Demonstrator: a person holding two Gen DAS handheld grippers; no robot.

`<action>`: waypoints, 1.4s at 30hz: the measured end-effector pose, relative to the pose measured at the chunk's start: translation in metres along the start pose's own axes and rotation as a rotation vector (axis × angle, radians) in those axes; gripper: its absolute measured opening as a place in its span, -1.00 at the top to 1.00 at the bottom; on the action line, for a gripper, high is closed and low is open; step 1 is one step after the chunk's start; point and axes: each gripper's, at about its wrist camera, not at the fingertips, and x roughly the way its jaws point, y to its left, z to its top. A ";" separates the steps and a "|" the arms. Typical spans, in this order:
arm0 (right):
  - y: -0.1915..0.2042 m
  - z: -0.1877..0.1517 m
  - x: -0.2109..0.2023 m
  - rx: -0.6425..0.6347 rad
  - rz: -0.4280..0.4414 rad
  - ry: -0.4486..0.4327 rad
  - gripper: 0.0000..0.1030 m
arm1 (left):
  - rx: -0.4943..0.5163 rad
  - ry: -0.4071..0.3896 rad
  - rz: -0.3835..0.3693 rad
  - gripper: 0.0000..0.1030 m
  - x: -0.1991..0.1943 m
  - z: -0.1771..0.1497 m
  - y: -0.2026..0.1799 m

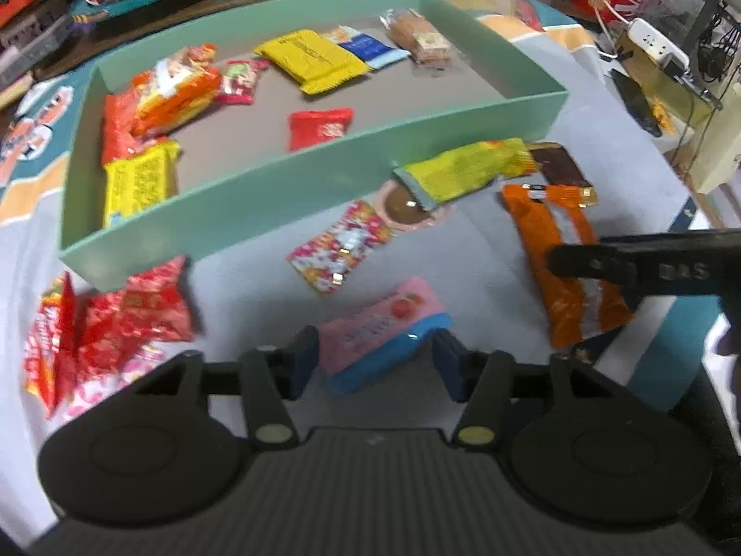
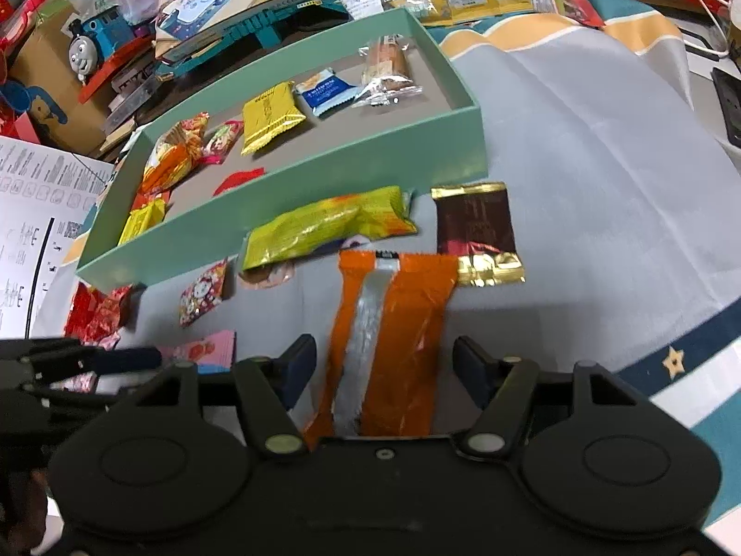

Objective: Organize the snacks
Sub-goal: 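Grasp the pink-blue packet with the left gripper while the right lifts the orange packet, then lower both packets into the green tray and open both grippers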

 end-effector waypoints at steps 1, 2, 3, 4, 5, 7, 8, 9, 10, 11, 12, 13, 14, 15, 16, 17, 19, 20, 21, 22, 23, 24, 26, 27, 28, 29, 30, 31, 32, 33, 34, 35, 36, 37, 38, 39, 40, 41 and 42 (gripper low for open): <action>-0.001 -0.001 -0.001 -0.002 0.000 0.002 -0.28 | 0.006 0.003 0.006 -0.22 0.001 0.001 0.001; -0.001 -0.002 -0.001 -0.007 -0.001 0.005 -0.28 | 0.014 0.007 0.005 -0.25 0.004 0.002 0.002; 0.000 -0.003 -0.001 -0.013 -0.004 0.007 -0.29 | 0.027 0.009 -0.001 -0.26 0.007 0.004 0.001; 0.001 -0.004 0.000 -0.020 -0.011 0.006 -0.29 | 0.041 0.008 -0.002 -0.27 0.009 0.006 -0.001; 0.004 -0.004 0.000 -0.026 -0.020 0.005 -0.30 | 0.057 0.004 -0.002 -0.29 0.012 0.007 -0.004; 0.007 -0.002 0.002 -0.037 -0.026 0.005 -0.20 | 0.093 -0.012 -0.006 -0.29 0.016 0.009 -0.012; 0.010 -0.001 0.003 -0.049 -0.029 0.005 -0.13 | 0.111 -0.016 -0.008 -0.21 0.016 0.009 -0.017; 0.012 -0.001 0.004 -0.063 -0.035 0.004 -0.07 | 0.135 -0.015 -0.008 0.08 0.016 0.008 -0.022; 0.015 -0.001 0.005 -0.083 -0.039 0.001 0.02 | 0.147 -0.005 -0.016 0.19 0.016 0.006 -0.026; 0.018 -0.002 0.006 -0.099 -0.040 0.000 0.05 | 0.142 0.001 -0.023 0.25 0.016 0.005 -0.028; 0.020 -0.002 0.006 -0.110 -0.039 -0.004 0.05 | 0.127 0.005 -0.023 0.29 0.015 0.003 -0.029; 0.021 -0.003 0.007 -0.117 -0.039 -0.007 0.05 | 0.101 0.011 -0.025 0.31 0.014 0.002 -0.027; 0.021 -0.003 0.008 -0.119 -0.039 -0.010 0.05 | 0.066 0.020 -0.032 0.34 0.013 0.001 -0.024; 0.020 -0.003 0.008 -0.118 -0.036 -0.012 0.05 | 0.027 0.030 -0.048 0.37 0.011 0.001 -0.021; 0.020 -0.002 0.008 -0.115 -0.033 -0.012 0.05 | 0.008 0.037 -0.058 0.38 0.010 0.001 -0.017; 0.020 -0.002 0.008 -0.120 -0.033 -0.009 0.05 | -0.003 0.039 -0.058 0.37 0.010 0.001 -0.015; 0.023 -0.001 0.009 -0.133 -0.037 -0.007 -0.02 | 0.002 0.037 -0.046 0.32 0.011 0.002 -0.014; 0.024 0.000 0.010 -0.135 -0.036 -0.004 -0.05 | 0.007 0.039 -0.039 0.19 0.012 0.004 -0.015; 0.024 0.000 0.011 -0.139 -0.036 -0.005 -0.08 | 0.008 0.040 -0.031 0.00 0.014 0.005 -0.017; 0.026 0.001 0.012 -0.144 -0.036 -0.005 -0.14 | 0.009 0.037 -0.024 -0.09 0.015 0.007 -0.018; 0.028 0.002 0.014 -0.152 -0.037 -0.007 -0.15 | 0.012 0.030 -0.015 -0.17 0.016 0.009 -0.021; 0.030 0.002 0.015 -0.161 -0.043 -0.011 -0.14 | 0.021 0.026 -0.006 -0.16 0.019 0.011 -0.023; 0.031 0.002 0.016 -0.176 -0.056 -0.028 0.02 | 0.042 0.021 0.007 -0.11 0.022 0.014 -0.028; 0.030 0.002 0.016 -0.181 -0.062 -0.035 0.05 | 0.065 0.010 0.015 0.16 0.023 0.015 -0.033; 0.028 0.003 0.016 -0.182 -0.060 -0.037 0.08 | 0.091 0.000 0.023 0.35 0.023 0.015 -0.037; 0.025 0.003 0.015 -0.169 -0.051 -0.038 0.09 | 0.101 -0.003 0.019 0.41 0.022 0.016 -0.039; 0.022 0.004 0.013 -0.154 -0.048 -0.038 0.09 | 0.089 -0.002 0.010 0.45 0.021 0.017 -0.039; 0.019 0.004 0.012 -0.137 -0.044 -0.034 0.09 | 0.078 -0.003 0.010 0.47 0.021 0.017 -0.038; 0.016 0.004 0.010 -0.122 -0.038 -0.028 0.09 | 0.069 -0.007 0.013 0.48 0.019 0.016 -0.037; 0.013 0.004 0.008 -0.106 -0.031 -0.020 0.09 | 0.056 -0.012 0.014 0.48 0.016 0.015 -0.035; 0.011 0.004 0.005 -0.090 -0.021 -0.012 0.09 | 0.043 -0.013 0.005 0.48 0.013 0.014 -0.032; 0.008 0.004 0.002 -0.074 -0.011 -0.006 0.09 | 0.030 -0.014 -0.009 0.48 0.009 0.013 -0.030; 0.007 0.004 -0.001 -0.065 -0.007 -0.004 0.09 | 0.016 -0.021 -0.021 0.48 0.003 0.013 -0.026; 0.006 0.005 -0.005 -0.059 -0.003 -0.005 0.09 | 0.008 -0.032 -0.025 0.48 -0.002 0.013 -0.024; 0.006 0.006 -0.009 -0.054 0.003 -0.009 0.09 | -0.001 -0.045 -0.028 0.48 -0.009 0.014 -0.021; 0.006 0.008 -0.014 -0.049 0.011 -0.015 0.09 | -0.014 -0.060 -0.032 0.48 -0.016 0.016 -0.017; 0.007 0.012 -0.020 -0.046 0.020 -0.025 0.09 | -0.024 -0.074 -0.032 0.48 -0.022 0.019 -0.013; 0.008 0.015 -0.025 -0.045 0.030 -0.036 0.09 | -0.036 -0.092 -0.028 0.48 -0.028 0.023 -0.008; 0.009 0.019 -0.031 -0.042 0.042 -0.050 0.09 | -0.048 -0.107 -0.023 0.48 -0.033 0.026 -0.004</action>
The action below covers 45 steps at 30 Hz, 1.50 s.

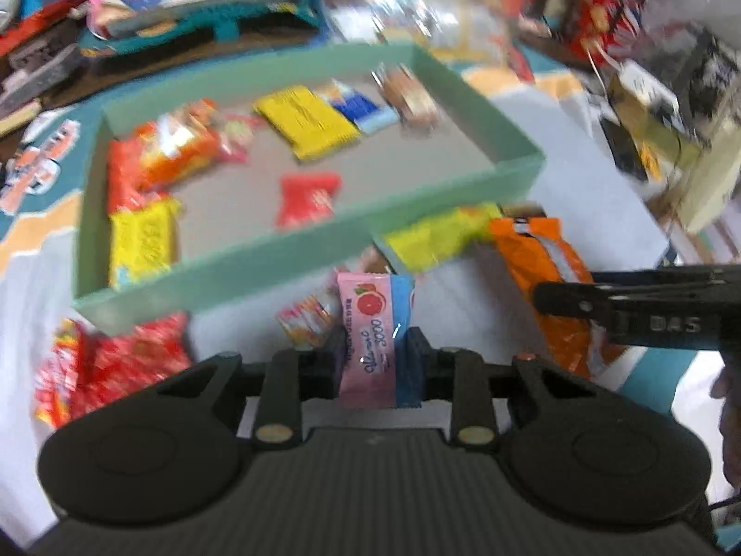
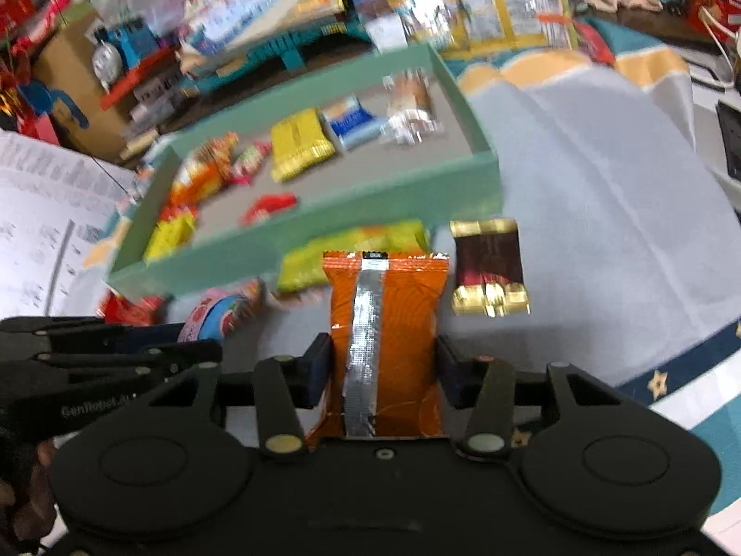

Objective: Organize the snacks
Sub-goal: 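Lower both packets into the green tray and open both grippers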

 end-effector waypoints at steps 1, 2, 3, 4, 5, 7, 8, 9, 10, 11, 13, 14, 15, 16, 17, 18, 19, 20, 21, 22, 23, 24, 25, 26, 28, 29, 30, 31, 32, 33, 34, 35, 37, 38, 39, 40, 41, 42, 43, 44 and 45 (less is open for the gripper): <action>0.001 0.006 -0.005 0.002 0.013 -0.016 0.09 | -0.018 -0.018 0.004 0.48 -0.005 0.006 0.006; 0.003 0.013 -0.010 0.004 0.025 -0.032 0.09 | -0.034 -0.033 0.007 0.48 -0.010 0.012 0.011; 0.005 0.021 -0.013 0.005 0.036 -0.046 0.09 | -0.050 -0.051 0.013 0.48 -0.013 0.020 0.018; 0.006 0.030 -0.016 0.003 0.044 -0.061 0.09 | -0.062 -0.064 0.023 0.48 -0.015 0.026 0.023; 0.009 0.038 -0.017 -0.002 0.047 -0.073 0.09 | -0.073 -0.074 0.036 0.47 -0.017 0.034 0.028; 0.012 0.058 -0.017 -0.013 0.049 -0.095 0.09 | -0.101 -0.091 0.059 0.47 -0.019 0.049 0.040; 0.014 0.069 -0.015 -0.021 0.051 -0.105 0.09 | -0.112 -0.099 0.066 0.47 -0.019 0.056 0.048; 0.016 0.077 -0.012 -0.026 0.052 -0.111 0.09 | -0.123 -0.107 0.077 0.47 -0.018 0.064 0.054; 0.018 0.087 -0.008 -0.029 0.055 -0.114 0.09 | -0.133 -0.112 0.085 0.47 -0.017 0.071 0.059; 0.020 0.096 -0.004 -0.030 0.056 -0.114 0.09 | -0.143 -0.116 0.091 0.47 -0.014 0.078 0.064; 0.023 0.111 0.007 -0.032 0.053 -0.112 0.09 | -0.162 -0.116 0.105 0.47 -0.008 0.089 0.072; 0.023 0.116 0.013 -0.033 0.049 -0.110 0.09 | -0.171 -0.113 0.111 0.47 -0.004 0.093 0.076; 0.025 0.122 0.020 -0.033 0.044 -0.106 0.09 | -0.181 -0.106 0.113 0.47 0.000 0.096 0.079; 0.025 0.125 0.027 -0.032 0.042 -0.101 0.09 | -0.188 -0.099 0.114 0.47 0.004 0.097 0.082; 0.025 0.128 0.034 -0.032 0.040 -0.093 0.09 | -0.194 -0.090 0.114 0.47 0.009 0.098 0.085; 0.024 0.130 0.040 -0.033 0.036 -0.085 0.09 | -0.199 -0.078 0.115 0.47 0.015 0.098 0.086; 0.024 0.131 0.046 -0.035 0.033 -0.075 0.09 | -0.200 -0.068 0.114 0.47 0.020 0.098 0.087; 0.024 0.131 0.052 -0.035 0.032 -0.065 0.09 | -0.201 -0.058 0.113 0.46 0.025 0.098 0.088; 0.024 0.131 0.057 -0.034 0.030 -0.057 0.09 | -0.201 -0.051 0.112 0.46 0.029 0.098 0.089; 0.023 0.131 0.062 -0.034 0.029 -0.050 0.09 | -0.200 -0.044 0.113 0.46 0.032 0.097 0.089; 0.023 0.132 0.067 -0.033 0.027 -0.044 0.09 | -0.200 -0.038 0.112 0.46 0.035 0.096 0.090; 0.023 0.133 0.071 -0.031 0.025 -0.038 0.08 | -0.200 -0.033 0.110 0.46 0.038 0.096 0.090; 0.023 0.133 0.074 -0.030 0.023 -0.033 0.08 | -0.199 -0.030 0.108 0.46 0.040 0.096 0.090; 0.022 0.133 0.077 -0.029 0.021 -0.028 0.08 | -0.199 -0.028 0.109 0.46 0.042 0.096 0.091; 0.022 0.133 0.083 -0.028 0.017 -0.022 0.07 | -0.197 -0.022 0.111 0.44 0.045 0.096 0.091; 0.023 0.133 0.083 -0.026 0.014 -0.021 0.05 | -0.197 -0.019 0.112 0.38 0.046 0.096 0.091; 0.023 0.133 0.085 -0.025 0.013 -0.020 0.00 | -0.197 -0.017 0.116 0.31 0.047 0.096 0.091; 0.022 0.133 0.086 -0.023 0.013 -0.019 -0.10 | -0.194 -0.017 0.125 0.17 0.046 0.096 0.091; 0.022 0.133 0.086 -0.019 0.010 -0.021 -0.42 | -0.193 -0.017 0.132 -0.36 0.046 0.096 0.091; 0.022 0.133 0.084 -0.013 0.010 -0.029 -0.58 | -0.196 -0.027 0.143 -0.85 0.045 0.096 0.091; 0.022 0.133 0.080 -0.009 0.009 -0.044 -0.79 | -0.197 -0.044 0.158 -0.99 0.043 0.096 0.092; 0.022 0.132 0.077 -0.009 0.013 -0.059 -0.90 | -0.198 -0.062 0.175 -1.00 0.039 0.095 0.092; 0.023 0.133 0.069 -0.014 0.017 -0.077 -1.00 | -0.209 -0.059 0.176 -1.00 0.036 0.095 0.093; 0.023 0.132 0.066 -0.019 0.016 -0.085 -1.00 | -0.220 -0.053 0.170 -1.00 0.035 0.096 0.094; 0.024 0.132 0.063 -0.022 0.015 -0.087 -1.00 | -0.231 -0.050 0.164 -1.00 0.034 0.095 0.094; 0.024 0.132 0.061 -0.023 0.016 -0.087 -1.00 | -0.236 -0.051 0.162 -1.00 0.032 0.094 0.094; 0.024 0.131 0.058 -0.022 0.018 -0.088 -1.00 | -0.238 -0.051 0.160 -1.00 0.030 0.093 0.093; 0.024 0.130 0.055 -0.021 0.021 -0.088 -1.00 | -0.239 -0.052 0.160 -1.00 0.028 0.092 0.092; 0.024 0.129 0.052 -0.019 0.024 -0.088 -1.00 | -0.238 -0.053 0.159 -1.00 0.026 0.091 0.090; 0.025 0.128 0.049 -0.017 0.027 -0.089 -1.00 | -0.235 -0.056 0.158 -1.00 0.023 0.090 0.088; 0.026 0.127 0.046 -0.018 0.031 -0.090 -1.00 | -0.231 -0.058 0.157 -1.00 0.021 0.089 0.085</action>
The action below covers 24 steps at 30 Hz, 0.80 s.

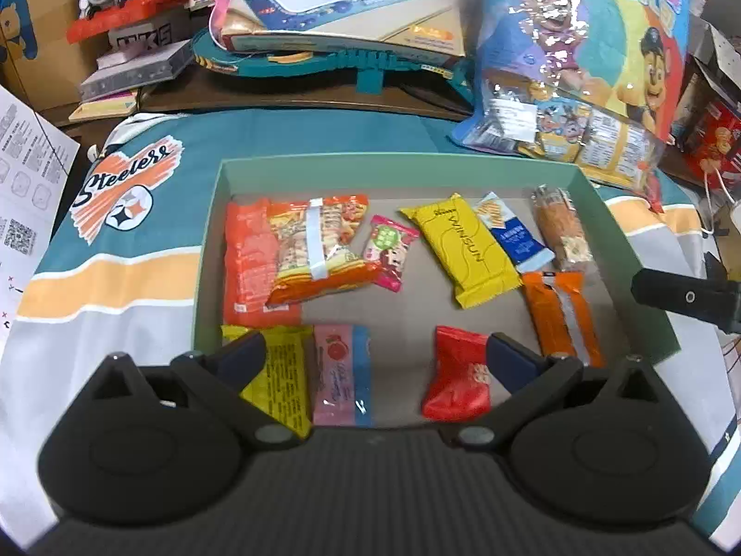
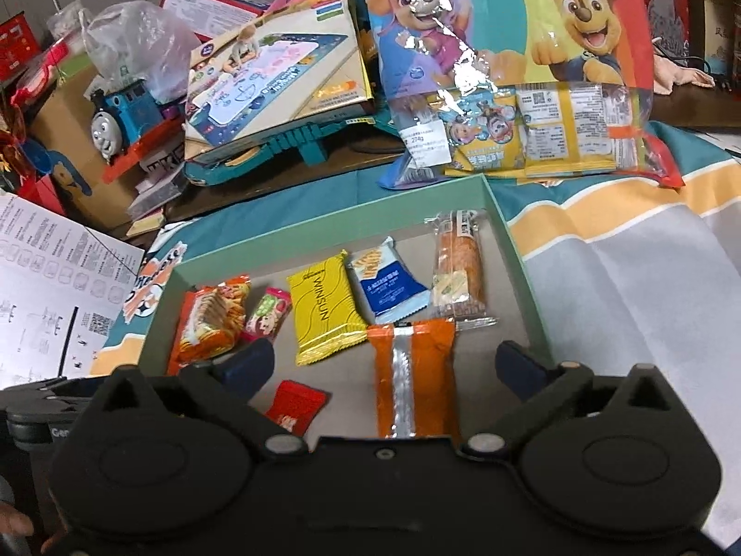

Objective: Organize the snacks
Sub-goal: 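Lower both packets into the green tray and open both grippers, then reach the right gripper to the brown chocolate bar and grasp it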

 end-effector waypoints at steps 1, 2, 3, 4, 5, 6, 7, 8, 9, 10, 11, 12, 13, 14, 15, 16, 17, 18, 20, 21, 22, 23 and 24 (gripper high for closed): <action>0.001 -0.002 -0.003 -0.002 0.003 0.000 -1.00 | 0.004 -0.002 -0.002 -1.00 -0.003 -0.002 -0.002; 0.002 -0.003 -0.006 -0.005 0.008 -0.001 -1.00 | 0.008 -0.004 -0.003 -1.00 -0.006 -0.003 -0.004; 0.002 -0.004 -0.011 -0.009 0.016 -0.003 -1.00 | 0.011 -0.008 -0.004 -1.00 -0.010 -0.005 -0.005; 0.003 -0.005 -0.016 -0.011 0.024 -0.007 -1.00 | 0.013 -0.012 -0.007 -1.00 -0.014 -0.007 -0.007; 0.003 -0.007 -0.021 -0.011 0.032 -0.014 -1.00 | 0.016 -0.017 -0.011 -1.00 -0.018 -0.008 -0.008; 0.003 -0.009 -0.027 -0.012 0.035 -0.019 -1.00 | 0.019 -0.020 -0.015 -1.00 -0.022 -0.010 -0.010; 0.002 -0.011 -0.032 -0.014 0.036 -0.023 -1.00 | 0.022 -0.023 -0.019 -1.00 -0.025 -0.012 -0.012; 0.001 -0.014 -0.038 -0.016 0.035 -0.027 -1.00 | 0.025 -0.025 -0.022 -1.00 -0.028 -0.014 -0.013; 0.000 -0.016 -0.043 -0.016 0.034 -0.030 -1.00 | 0.031 -0.027 -0.027 -1.00 -0.031 -0.017 -0.016; -0.002 -0.018 -0.047 -0.014 0.031 -0.032 -1.00 | 0.037 -0.027 -0.030 -1.00 -0.034 -0.020 -0.019; -0.004 -0.021 -0.051 -0.010 0.024 -0.031 -1.00 | 0.045 -0.026 -0.033 -1.00 -0.035 -0.023 -0.022; -0.006 -0.024 -0.055 -0.006 0.017 -0.029 -1.00 | 0.054 -0.024 -0.037 -1.00 -0.037 -0.026 -0.025; -0.009 -0.027 -0.058 -0.001 0.012 -0.028 -1.00 | 0.061 -0.021 -0.041 -1.00 -0.038 -0.029 -0.028; -0.013 -0.030 -0.061 0.005 0.006 -0.027 -1.00 | 0.069 -0.019 -0.046 -1.00 -0.039 -0.032 -0.032; -0.015 -0.032 -0.062 0.011 0.002 -0.025 -1.00 | 0.079 -0.016 -0.052 -1.00 -0.040 -0.036 -0.035; -0.019 -0.035 -0.064 0.017 -0.002 -0.023 -1.00 | 0.091 -0.013 -0.057 -1.00 -0.040 -0.039 -0.039; -0.023 -0.039 -0.067 0.025 -0.007 -0.021 -1.00 | 0.101 -0.011 -0.062 -1.00 -0.040 -0.042 -0.043; -0.027 -0.041 -0.067 0.032 -0.009 -0.018 -1.00 | 0.112 -0.007 -0.066 -1.00 -0.039 -0.046 -0.047; -0.036 -0.048 -0.070 0.056 -0.010 -0.009 -1.00 | 0.128 0.002 -0.068 -1.00 -0.036 -0.052 -0.054; -0.041 -0.052 -0.070 0.070 -0.009 -0.003 -1.00 | 0.132 0.006 -0.069 -1.00 -0.034 -0.055 -0.057; -0.046 -0.055 -0.070 0.082 -0.011 0.003 -1.00 | 0.135 0.011 -0.071 -1.00 -0.031 -0.058 -0.060; -0.050 -0.059 -0.070 0.090 -0.017 0.008 -1.00 | 0.140 0.017 -0.075 -1.00 -0.028 -0.061 -0.063; -0.054 -0.062 -0.069 0.097 -0.025 0.013 -1.00 | 0.146 0.023 -0.080 -1.00 -0.025 -0.064 -0.066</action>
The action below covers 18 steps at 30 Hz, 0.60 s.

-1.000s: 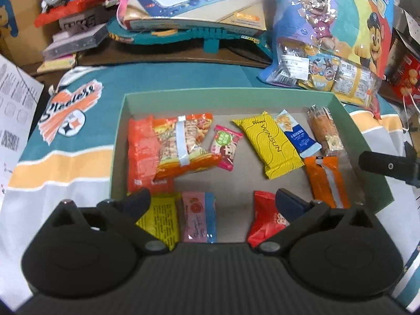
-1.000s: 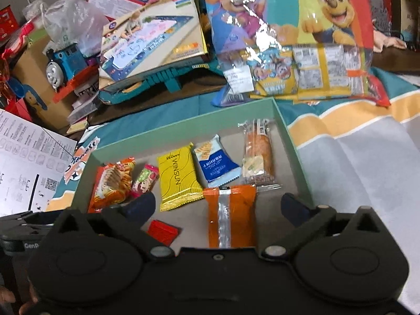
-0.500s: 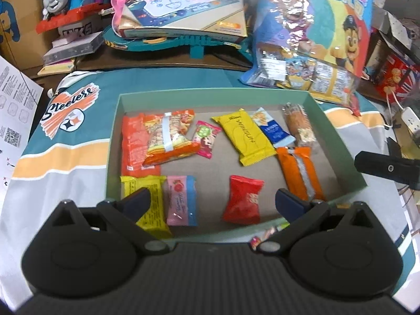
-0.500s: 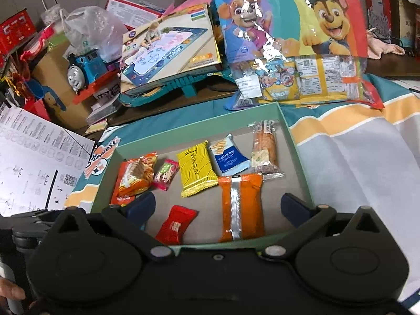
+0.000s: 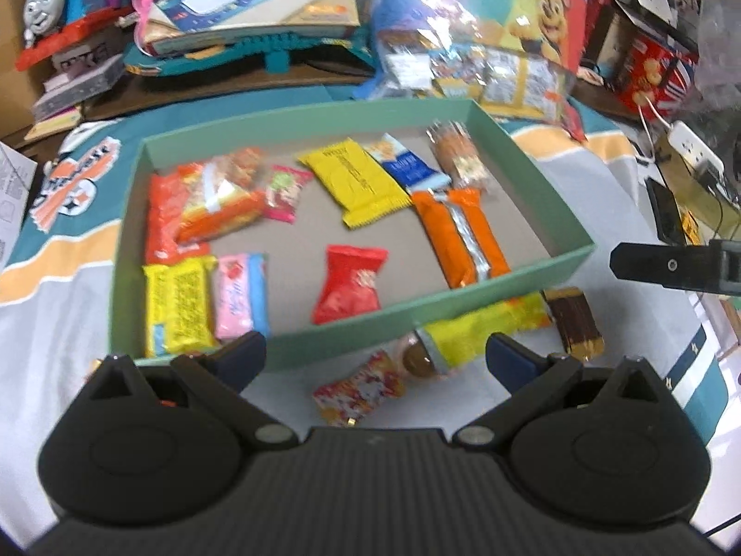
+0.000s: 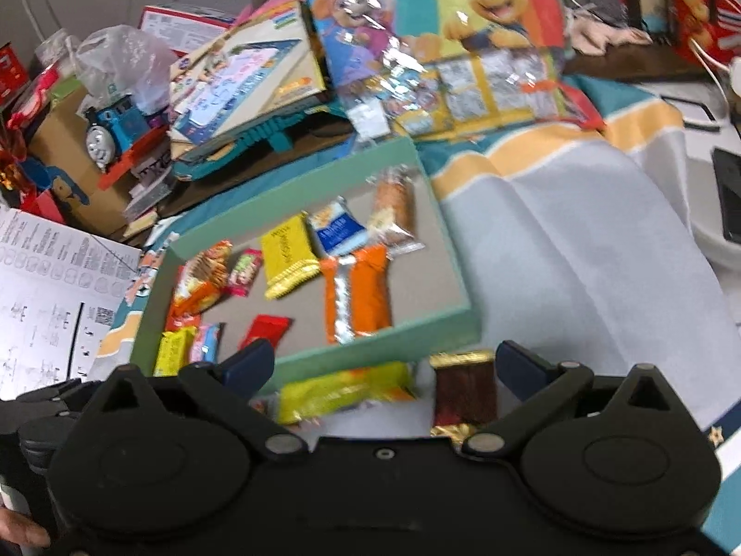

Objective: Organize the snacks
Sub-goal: 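Reach the right gripper to the brown chocolate bar and grasp it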

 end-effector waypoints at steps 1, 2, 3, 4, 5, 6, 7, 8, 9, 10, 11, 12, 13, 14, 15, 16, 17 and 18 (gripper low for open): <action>-0.004 -0.003 0.002 0.005 -0.011 0.006 -1.00 | 0.006 0.004 -0.004 -1.00 0.003 -0.002 -0.003; -0.006 -0.005 0.004 0.008 -0.022 0.012 -1.00 | 0.012 0.009 -0.007 -1.00 0.007 -0.004 -0.006; -0.010 -0.008 0.006 0.014 -0.032 0.015 -1.00 | 0.020 0.015 -0.011 -1.00 0.012 -0.005 -0.010; -0.015 -0.011 0.008 0.024 -0.041 0.015 -1.00 | 0.028 0.021 -0.015 -1.00 0.016 -0.006 -0.014; -0.019 -0.013 0.010 0.036 -0.048 0.016 -1.00 | 0.036 0.025 -0.019 -1.00 0.021 -0.007 -0.018; -0.023 -0.016 0.012 0.048 -0.051 0.016 -1.00 | 0.046 0.028 -0.025 -1.00 0.025 -0.008 -0.023; -0.028 -0.018 0.014 0.059 -0.056 0.014 -0.94 | 0.059 0.030 -0.030 -1.00 0.029 -0.008 -0.028; -0.032 -0.020 0.016 0.062 -0.064 0.011 -0.79 | 0.072 0.031 -0.033 -0.99 0.033 -0.008 -0.033; -0.034 -0.021 0.017 0.060 -0.071 0.014 -0.70 | 0.085 0.031 -0.033 -0.95 0.037 -0.008 -0.038; -0.037 -0.023 0.020 0.059 -0.074 0.019 -0.54 | 0.096 0.032 -0.035 -0.92 0.041 -0.008 -0.042; -0.039 -0.024 0.023 0.059 -0.072 0.025 -0.37 | 0.106 0.033 -0.037 -0.86 0.045 -0.008 -0.046; -0.041 -0.025 0.026 0.060 -0.073 0.030 -0.30 | 0.115 0.036 -0.038 -0.80 0.049 -0.007 -0.050; -0.043 -0.027 0.029 0.062 -0.075 0.035 -0.14 | 0.120 0.038 -0.041 -0.75 0.052 -0.007 -0.053; -0.045 -0.027 0.033 0.066 -0.073 0.042 0.00 | 0.125 0.039 -0.045 -0.62 0.055 -0.007 -0.055; -0.048 -0.028 0.036 0.070 -0.068 0.049 0.04 | 0.135 0.046 -0.053 -0.45 0.059 -0.007 -0.058; -0.049 -0.029 0.040 0.073 -0.063 0.055 0.06 | 0.145 0.059 -0.064 -0.33 0.062 -0.008 -0.060; -0.048 -0.030 0.042 0.072 -0.057 0.058 0.07 | 0.160 0.066 -0.067 -0.20 0.063 -0.008 -0.063; -0.048 -0.031 0.045 0.067 -0.053 0.061 0.07 | 0.184 0.059 -0.067 -0.02 0.063 -0.009 -0.066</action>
